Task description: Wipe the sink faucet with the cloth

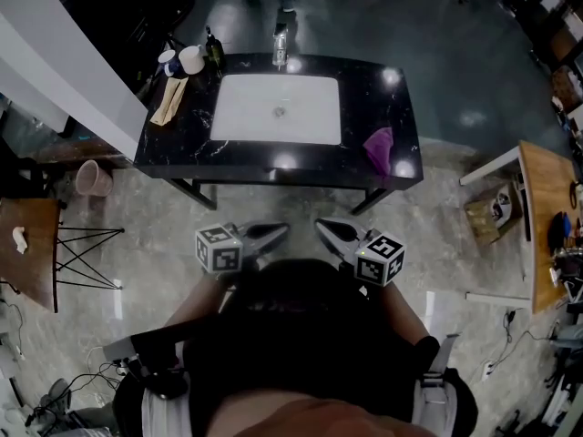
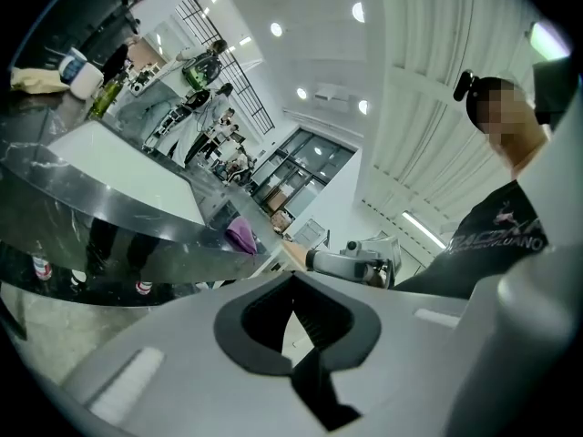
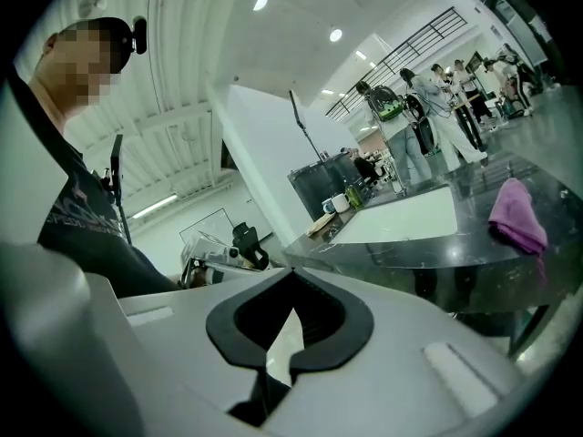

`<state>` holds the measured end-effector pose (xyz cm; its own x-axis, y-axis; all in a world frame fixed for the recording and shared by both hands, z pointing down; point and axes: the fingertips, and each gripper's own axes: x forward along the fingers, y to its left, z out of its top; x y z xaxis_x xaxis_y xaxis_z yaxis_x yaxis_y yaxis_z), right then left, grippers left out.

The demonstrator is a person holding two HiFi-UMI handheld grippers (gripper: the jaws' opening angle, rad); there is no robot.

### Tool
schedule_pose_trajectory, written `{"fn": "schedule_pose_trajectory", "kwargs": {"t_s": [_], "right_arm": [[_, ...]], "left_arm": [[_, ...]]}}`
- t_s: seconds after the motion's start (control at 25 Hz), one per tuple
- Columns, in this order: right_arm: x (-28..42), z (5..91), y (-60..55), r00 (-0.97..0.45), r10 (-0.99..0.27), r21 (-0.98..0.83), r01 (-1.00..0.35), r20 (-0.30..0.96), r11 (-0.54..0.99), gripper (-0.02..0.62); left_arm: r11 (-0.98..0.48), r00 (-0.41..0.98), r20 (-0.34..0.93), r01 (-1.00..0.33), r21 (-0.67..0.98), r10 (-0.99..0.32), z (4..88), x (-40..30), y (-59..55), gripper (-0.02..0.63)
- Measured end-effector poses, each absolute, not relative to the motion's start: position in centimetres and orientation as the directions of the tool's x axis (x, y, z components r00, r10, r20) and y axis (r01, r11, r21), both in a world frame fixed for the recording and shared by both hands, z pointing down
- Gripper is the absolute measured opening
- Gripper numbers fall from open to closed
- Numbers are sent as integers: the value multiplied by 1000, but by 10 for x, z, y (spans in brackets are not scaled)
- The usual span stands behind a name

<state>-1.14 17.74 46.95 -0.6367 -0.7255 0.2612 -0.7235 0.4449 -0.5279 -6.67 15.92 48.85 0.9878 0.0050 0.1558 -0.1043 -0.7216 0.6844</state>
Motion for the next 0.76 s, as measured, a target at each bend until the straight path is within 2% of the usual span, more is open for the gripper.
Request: {"fn": "schedule_pose_trajectory", "kwargs": {"t_s": [0.76], "right_arm": [[-3, 471, 180, -608, -755, -556, -726, 245, 405, 11]], "left_arm": [[-707, 985, 165, -84, 702, 47, 491, -57, 162, 0]]}}
